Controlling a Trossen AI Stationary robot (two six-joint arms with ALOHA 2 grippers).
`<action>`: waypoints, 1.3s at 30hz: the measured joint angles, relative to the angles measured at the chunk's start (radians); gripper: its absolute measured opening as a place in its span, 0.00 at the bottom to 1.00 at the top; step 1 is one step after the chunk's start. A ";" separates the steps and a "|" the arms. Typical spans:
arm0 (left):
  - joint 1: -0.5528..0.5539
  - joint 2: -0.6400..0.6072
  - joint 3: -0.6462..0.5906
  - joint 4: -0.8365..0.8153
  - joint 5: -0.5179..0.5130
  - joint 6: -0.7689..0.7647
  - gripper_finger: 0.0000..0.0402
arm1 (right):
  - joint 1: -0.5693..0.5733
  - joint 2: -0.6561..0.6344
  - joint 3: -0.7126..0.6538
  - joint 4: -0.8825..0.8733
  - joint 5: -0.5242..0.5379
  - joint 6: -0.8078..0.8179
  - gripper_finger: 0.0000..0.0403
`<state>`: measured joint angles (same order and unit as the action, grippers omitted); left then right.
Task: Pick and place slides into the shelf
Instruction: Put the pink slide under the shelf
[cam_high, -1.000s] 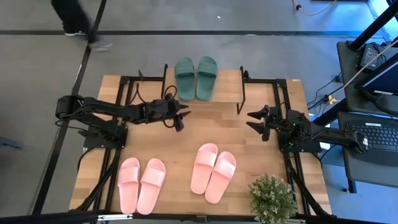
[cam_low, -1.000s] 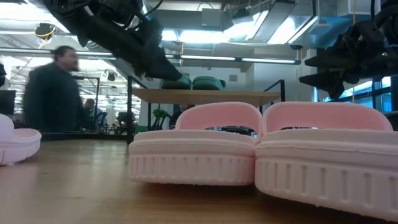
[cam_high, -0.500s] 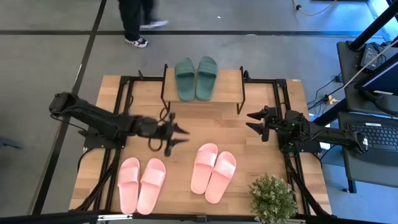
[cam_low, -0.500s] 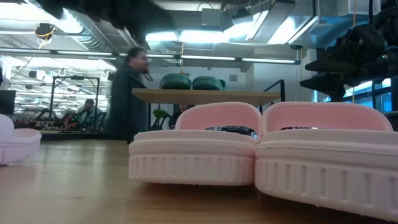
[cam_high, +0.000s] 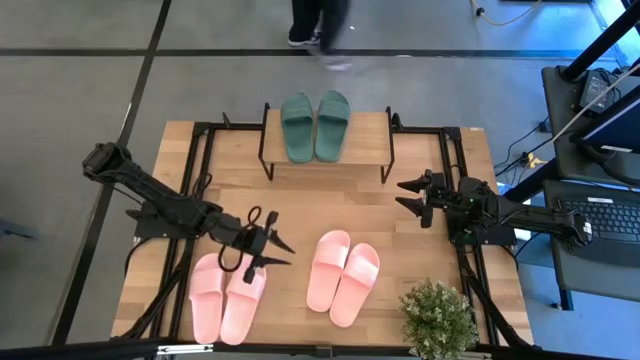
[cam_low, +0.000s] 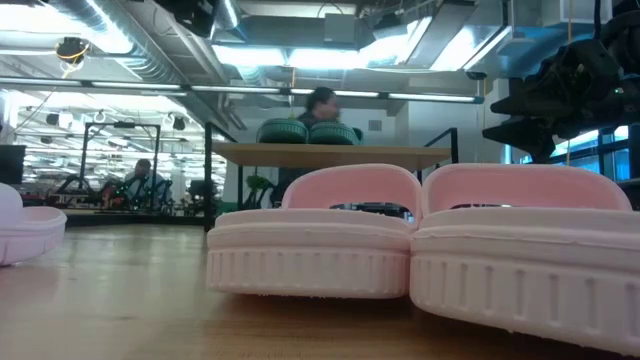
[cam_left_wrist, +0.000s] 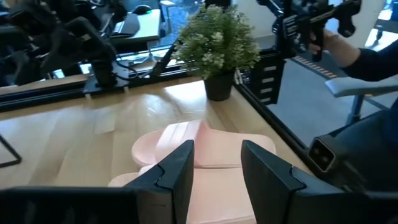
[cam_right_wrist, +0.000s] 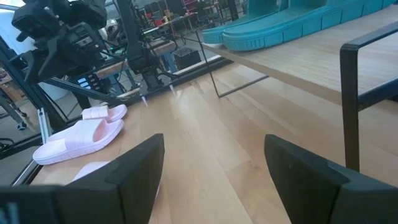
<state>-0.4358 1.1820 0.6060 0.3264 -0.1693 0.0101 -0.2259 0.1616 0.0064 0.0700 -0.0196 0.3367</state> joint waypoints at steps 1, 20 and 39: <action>-0.004 0.000 0.000 0.000 0.000 0.000 0.31 | 0.000 0.000 0.000 0.000 0.000 0.000 0.69; 0.017 0.000 0.000 -0.019 -0.036 -0.001 0.31 | 0.000 0.000 0.000 0.227 -0.018 0.102 0.69; 0.121 0.001 -0.001 -0.168 -0.208 -0.025 0.31 | 0.237 0.458 0.580 -0.256 0.130 -0.428 0.65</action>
<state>-0.3152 1.1828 0.6052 0.1586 -0.3775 -0.0151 0.0112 0.6193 0.5862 -0.1861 0.1107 -0.0912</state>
